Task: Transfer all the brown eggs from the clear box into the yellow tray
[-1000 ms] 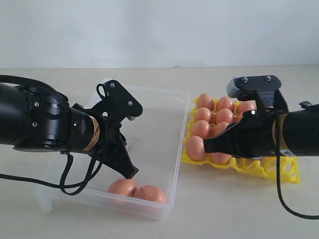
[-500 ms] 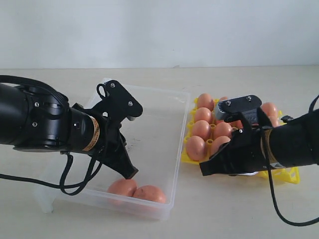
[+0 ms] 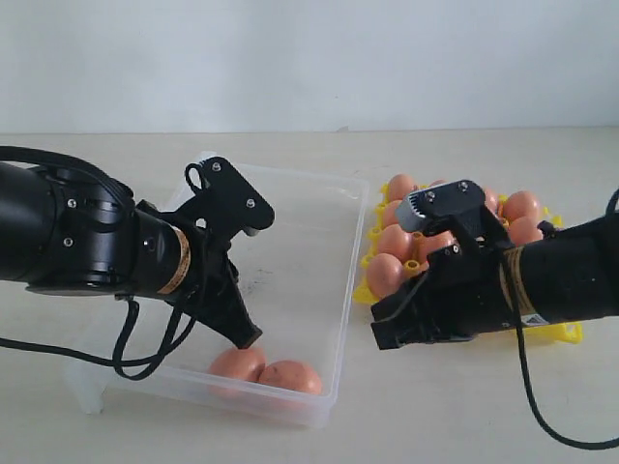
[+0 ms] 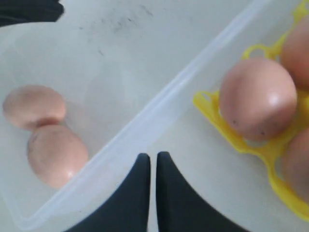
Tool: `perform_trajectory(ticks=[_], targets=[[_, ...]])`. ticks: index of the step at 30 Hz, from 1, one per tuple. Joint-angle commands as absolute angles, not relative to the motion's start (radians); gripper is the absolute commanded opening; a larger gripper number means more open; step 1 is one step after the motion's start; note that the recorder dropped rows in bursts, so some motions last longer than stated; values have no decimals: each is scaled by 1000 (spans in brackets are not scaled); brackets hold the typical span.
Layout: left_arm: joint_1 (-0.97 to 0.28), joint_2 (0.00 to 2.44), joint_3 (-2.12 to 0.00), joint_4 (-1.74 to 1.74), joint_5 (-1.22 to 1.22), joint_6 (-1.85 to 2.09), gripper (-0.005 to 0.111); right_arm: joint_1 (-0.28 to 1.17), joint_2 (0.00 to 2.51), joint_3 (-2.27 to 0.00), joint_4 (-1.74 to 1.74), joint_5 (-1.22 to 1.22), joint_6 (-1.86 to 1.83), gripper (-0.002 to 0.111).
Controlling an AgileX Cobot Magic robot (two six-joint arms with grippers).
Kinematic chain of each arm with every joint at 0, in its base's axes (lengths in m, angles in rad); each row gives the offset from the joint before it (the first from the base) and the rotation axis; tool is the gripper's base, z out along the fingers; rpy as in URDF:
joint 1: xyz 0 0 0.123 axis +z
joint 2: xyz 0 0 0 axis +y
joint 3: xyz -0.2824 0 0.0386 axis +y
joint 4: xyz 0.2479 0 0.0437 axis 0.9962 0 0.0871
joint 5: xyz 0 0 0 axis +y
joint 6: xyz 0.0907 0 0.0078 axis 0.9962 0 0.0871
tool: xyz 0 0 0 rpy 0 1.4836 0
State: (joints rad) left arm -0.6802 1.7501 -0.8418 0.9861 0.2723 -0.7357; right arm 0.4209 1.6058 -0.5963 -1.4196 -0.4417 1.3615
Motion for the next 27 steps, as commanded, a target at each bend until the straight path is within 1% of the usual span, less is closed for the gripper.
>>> perform_trajectory(ticks=[1, 5, 7, 15, 20, 24, 27], targets=[[-680, 1740, -837, 876, 420, -600, 4, 419, 1469, -598, -1507, -432, 1410, 0], [-680, 1740, -839, 513, 516, -142, 4, 419, 1354, -581, -1527, -382, 1425, 0], [-680, 1740, -850, 388, 547, 0, 4, 419, 1315, -571, -1530, -368, 1425, 0], [-680, 1704, -947, 306, 606, 36, 4, 419, 1265, -517, -1540, -369, 1418, 0], [-680, 1652, -981, 90, 634, 164, 4, 419, 1265, -495, -1545, -358, 1403, 0], [-680, 1639, -983, 0, 686, 202, 4, 419, 1265, -489, -1545, -350, 1403, 0], [-680, 1637, -983, -44, 702, 235, 12, 419, 1265, -489, -1545, -348, 1398, 0]])
